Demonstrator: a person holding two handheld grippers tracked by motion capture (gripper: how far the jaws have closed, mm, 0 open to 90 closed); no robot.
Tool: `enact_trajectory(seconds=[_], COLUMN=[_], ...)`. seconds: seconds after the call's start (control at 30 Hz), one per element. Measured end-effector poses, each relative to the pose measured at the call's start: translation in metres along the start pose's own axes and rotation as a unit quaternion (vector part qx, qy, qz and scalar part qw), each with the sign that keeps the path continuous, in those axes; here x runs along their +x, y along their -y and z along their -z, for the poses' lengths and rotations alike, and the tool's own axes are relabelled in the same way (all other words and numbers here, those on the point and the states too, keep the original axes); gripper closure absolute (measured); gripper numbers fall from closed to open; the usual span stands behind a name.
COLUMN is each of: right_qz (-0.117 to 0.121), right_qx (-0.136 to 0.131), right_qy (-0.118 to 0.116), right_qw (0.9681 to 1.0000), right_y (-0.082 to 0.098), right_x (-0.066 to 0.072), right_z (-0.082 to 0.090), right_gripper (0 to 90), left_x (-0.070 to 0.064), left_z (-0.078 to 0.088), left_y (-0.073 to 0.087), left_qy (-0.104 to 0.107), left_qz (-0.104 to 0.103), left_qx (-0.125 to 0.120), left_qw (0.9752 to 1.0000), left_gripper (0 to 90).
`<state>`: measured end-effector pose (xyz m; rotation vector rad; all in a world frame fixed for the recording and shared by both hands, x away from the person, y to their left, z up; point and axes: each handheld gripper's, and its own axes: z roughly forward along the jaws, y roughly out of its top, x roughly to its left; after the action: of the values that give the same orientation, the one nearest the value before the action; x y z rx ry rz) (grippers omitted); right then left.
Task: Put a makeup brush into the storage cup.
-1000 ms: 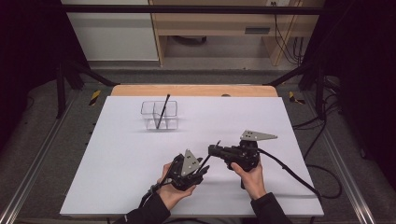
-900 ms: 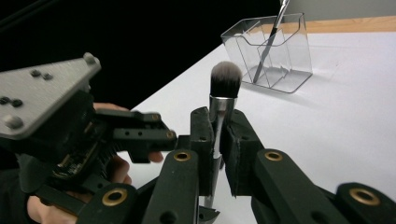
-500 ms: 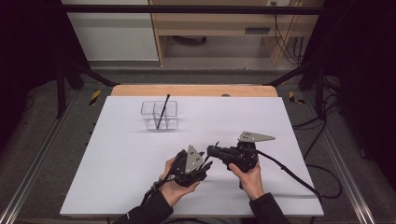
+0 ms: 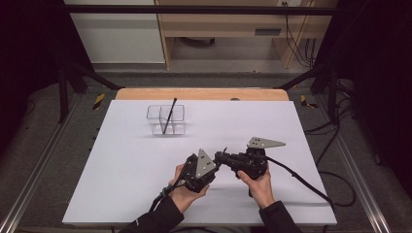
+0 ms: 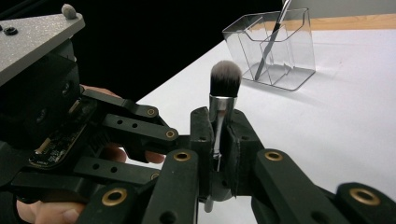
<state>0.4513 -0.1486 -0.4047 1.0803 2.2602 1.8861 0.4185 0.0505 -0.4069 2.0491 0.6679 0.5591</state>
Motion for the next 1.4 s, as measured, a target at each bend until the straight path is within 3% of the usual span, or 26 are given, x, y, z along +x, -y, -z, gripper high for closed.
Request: enact_trajectory(seconds=[0.3, 0.33, 0.43, 0.67, 0.73, 0.8, 0.83, 0.9, 1.0, 1.1, 1.13, 1.23, 1.4], right_qz=[0.004, 0.003, 0.008, 0.03, 0.047, 0.052, 0.063, 0.068, 0.083, 0.086, 0.091, 0.096, 0.096], right_qx=[-0.003, -0.004, -0.004, -0.022, -0.024, -0.021, -0.015, -0.01, -0.003, -0.003, -0.002, -0.004, -0.015], right_qy=[0.004, 0.008, 0.007, 0.035, 0.061, 0.073, 0.091, 0.098, 0.115, 0.128, 0.141, 0.156, 0.173], right_qw=[1.0, 1.0, 0.9999, 0.9987, 0.9967, 0.9958, 0.9938, 0.9928, 0.9899, 0.988, 0.9858, 0.9831, 0.9801], right_y=[0.0, 0.0, -0.001, -0.008, -0.009, -0.01, -0.01, -0.01, -0.008, -0.007, -0.007, -0.006, -0.005], right_x=[0.001, 0.0, 0.001, 0.003, 0.002, 0.002, 0.0, 0.0, -0.003, -0.004, -0.004, -0.008, -0.014], right_z=[0.0, 0.001, 0.002, 0.015, 0.019, 0.02, 0.022, 0.022, 0.025, 0.028, 0.032, 0.039, 0.049], right_gripper=[79.4, 72.9, 69.8, 54.8, 43.0, 40.3, 35.2, 32.4, 20.7, 17.4, 14.4, 9.6, 7.5], left_x=[0.001, 0.002, 0.004, 0.02, 0.03, 0.033, 0.039, 0.044, 0.057, 0.063, 0.071, 0.08, 0.09], left_z=[0.0, 0.0, 0.001, 0.009, 0.016, 0.019, 0.024, 0.027, 0.037, 0.041, 0.045, 0.051, 0.058], left_y=[0.0, 0.001, 0.002, 0.007, 0.008, 0.008, 0.008, 0.009, 0.011, 0.012, 0.013, 0.013, 0.013], left_qy=[0.002, 0.002, 0.002, -0.012, -0.015, -0.018, -0.023, -0.025, -0.026, -0.031, -0.033, -0.035, -0.043], left_qz=[0.009, 0.012, 0.012, 0.028, 0.04, 0.044, 0.052, 0.057, 0.064, 0.067, 0.077, 0.088, 0.098], left_qx=[0.0, 0.0, -0.001, -0.005, -0.011, -0.016, -0.021, -0.025, -0.031, -0.033, -0.038, -0.045, -0.054], left_qw=[1.0, 0.9999, 0.9999, 0.9995, 0.999, 0.9988, 0.9981, 0.9977, 0.9972, 0.9968, 0.9958, 0.9945, 0.9928], left_gripper=[83.1, 83.2, 83.2, 83.1, 83.2, 83.1, 83.1, 83.1, 83.1, 83.1, 83.1, 83.1, 83.1])
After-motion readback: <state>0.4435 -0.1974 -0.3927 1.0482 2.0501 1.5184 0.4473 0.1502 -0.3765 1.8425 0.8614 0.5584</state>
